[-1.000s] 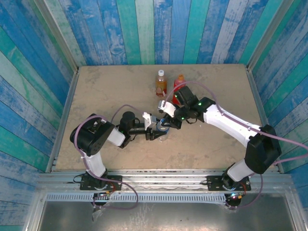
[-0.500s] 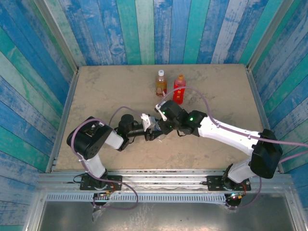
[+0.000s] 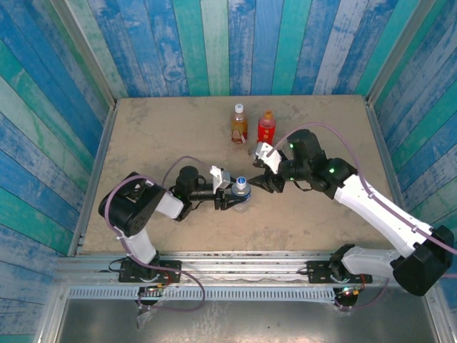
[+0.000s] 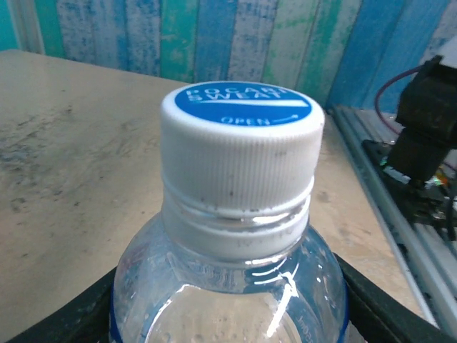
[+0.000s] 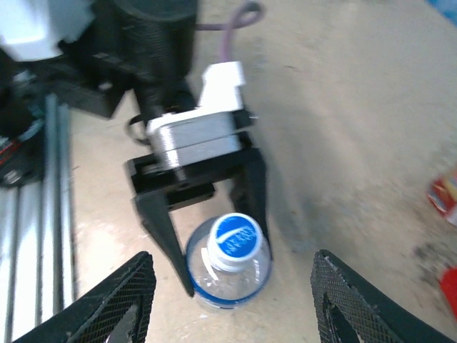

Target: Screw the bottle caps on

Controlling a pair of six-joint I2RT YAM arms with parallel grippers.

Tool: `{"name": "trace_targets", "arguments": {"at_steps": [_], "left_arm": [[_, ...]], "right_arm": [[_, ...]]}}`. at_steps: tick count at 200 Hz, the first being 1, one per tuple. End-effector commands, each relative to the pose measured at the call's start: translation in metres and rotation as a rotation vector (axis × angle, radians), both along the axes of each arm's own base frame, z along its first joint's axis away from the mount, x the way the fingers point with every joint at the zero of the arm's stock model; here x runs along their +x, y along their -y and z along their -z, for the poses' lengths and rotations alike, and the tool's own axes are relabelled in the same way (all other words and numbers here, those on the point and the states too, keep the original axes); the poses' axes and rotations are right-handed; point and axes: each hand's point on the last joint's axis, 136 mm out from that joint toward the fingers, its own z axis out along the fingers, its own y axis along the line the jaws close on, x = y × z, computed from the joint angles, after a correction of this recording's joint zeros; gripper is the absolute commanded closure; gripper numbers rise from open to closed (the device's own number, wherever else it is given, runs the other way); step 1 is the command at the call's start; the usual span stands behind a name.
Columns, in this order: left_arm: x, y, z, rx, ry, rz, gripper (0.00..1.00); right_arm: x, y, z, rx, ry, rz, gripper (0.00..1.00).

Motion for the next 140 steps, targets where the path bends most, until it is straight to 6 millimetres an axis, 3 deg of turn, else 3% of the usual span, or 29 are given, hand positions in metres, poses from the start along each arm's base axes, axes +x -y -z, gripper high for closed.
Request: {"name": "trace_targets", "arguments": {"at_steps": [1, 55, 79, 114, 140], "left_arm": [[-0.015, 0.005, -0.036, -0.049, 0.073, 0.110, 0.42], [-0.024, 0.006, -0.048, -0.038, 0.141, 0.141, 0.41], [-0.026, 0.006, -0.050, -0.041, 0.149, 0.143, 0.41], [-0.024, 0.006, -0.053, -0.044, 0.160, 0.128, 0.41], [-0.018, 0.005, -0.059, -0.054, 0.179, 0.086, 0.41]], "right_arm": [[-0.028, -0.008, -0.001, 0.026, -0.037, -0.226, 0.41], [-0.025, -0.022, 0.011, 0.010, -0.119, -0.317, 0.45], [-0.023, -0.024, 0.018, -0.015, -0.156, -0.331, 0.51], [-0.021, -0.025, 0.022, -0.027, -0.182, -0.327, 0.74], [-0.021, -0.023, 0.024, -0.039, -0.189, -0.311, 0.78]]}}
